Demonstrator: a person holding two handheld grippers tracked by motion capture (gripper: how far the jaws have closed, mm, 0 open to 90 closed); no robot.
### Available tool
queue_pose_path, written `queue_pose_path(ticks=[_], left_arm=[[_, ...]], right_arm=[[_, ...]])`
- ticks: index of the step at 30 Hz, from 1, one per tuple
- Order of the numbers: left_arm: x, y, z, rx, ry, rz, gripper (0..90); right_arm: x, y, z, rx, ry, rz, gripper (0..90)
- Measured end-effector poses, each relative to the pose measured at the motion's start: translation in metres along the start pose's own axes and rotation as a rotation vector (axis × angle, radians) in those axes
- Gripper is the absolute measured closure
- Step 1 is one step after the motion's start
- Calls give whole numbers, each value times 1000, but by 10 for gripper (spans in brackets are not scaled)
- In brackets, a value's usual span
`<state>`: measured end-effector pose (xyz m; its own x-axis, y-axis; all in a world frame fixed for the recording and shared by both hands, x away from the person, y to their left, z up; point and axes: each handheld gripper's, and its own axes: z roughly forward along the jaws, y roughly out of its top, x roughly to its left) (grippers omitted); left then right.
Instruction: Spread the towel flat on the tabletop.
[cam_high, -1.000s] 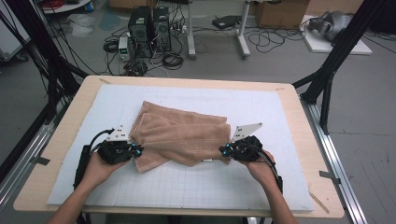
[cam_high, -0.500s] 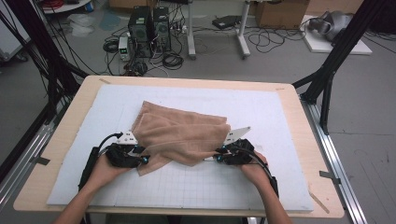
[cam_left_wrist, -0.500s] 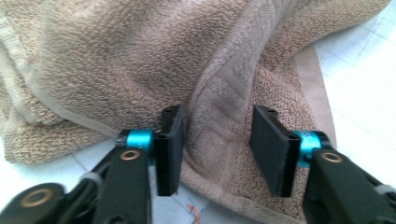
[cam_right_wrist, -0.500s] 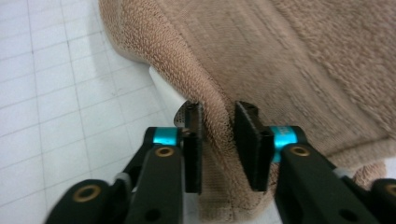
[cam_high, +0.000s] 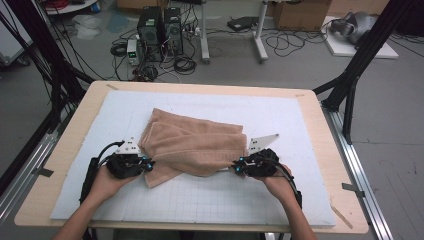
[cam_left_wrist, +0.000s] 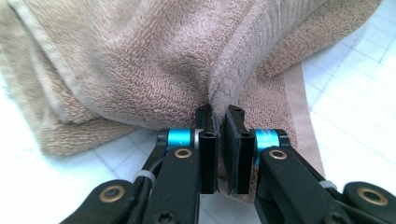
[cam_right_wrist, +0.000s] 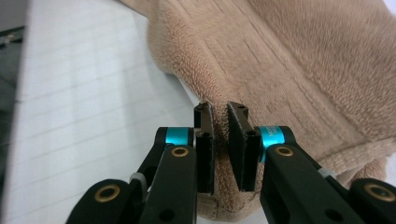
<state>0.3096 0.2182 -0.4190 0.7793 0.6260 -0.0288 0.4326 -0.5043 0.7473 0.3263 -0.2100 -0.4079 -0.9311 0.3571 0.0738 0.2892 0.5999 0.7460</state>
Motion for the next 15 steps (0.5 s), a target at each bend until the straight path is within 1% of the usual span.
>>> queue_pose_path(ticks=[4,5,7,8,10,12,14,15], left_arm=[[-2,2,-13,-20,-4,0,847],[-2,3,-16,-24,-3,7,847],[-5,3,-23,-36,-25,-9,846],[-7,3,-28,-47,-31,-8,847],[-11,3,-36,-67,-36,-2,847],[-16,4,-46,-75,-43,11,848],[-22,3,-57,-83,-54,35,848],[-26,2,-64,-89,-70,46,848]], right_arm=[[10,7,-9,-25,30,-21,817],[12,8,-11,-32,37,-24,817],[18,12,-15,-33,37,-51,813],[22,13,-17,-33,36,-71,813],[30,15,-22,-47,37,-97,813],[38,17,-28,-60,53,-111,813],[47,20,-36,-76,76,-138,805],[52,21,-40,-88,106,-148,777]])
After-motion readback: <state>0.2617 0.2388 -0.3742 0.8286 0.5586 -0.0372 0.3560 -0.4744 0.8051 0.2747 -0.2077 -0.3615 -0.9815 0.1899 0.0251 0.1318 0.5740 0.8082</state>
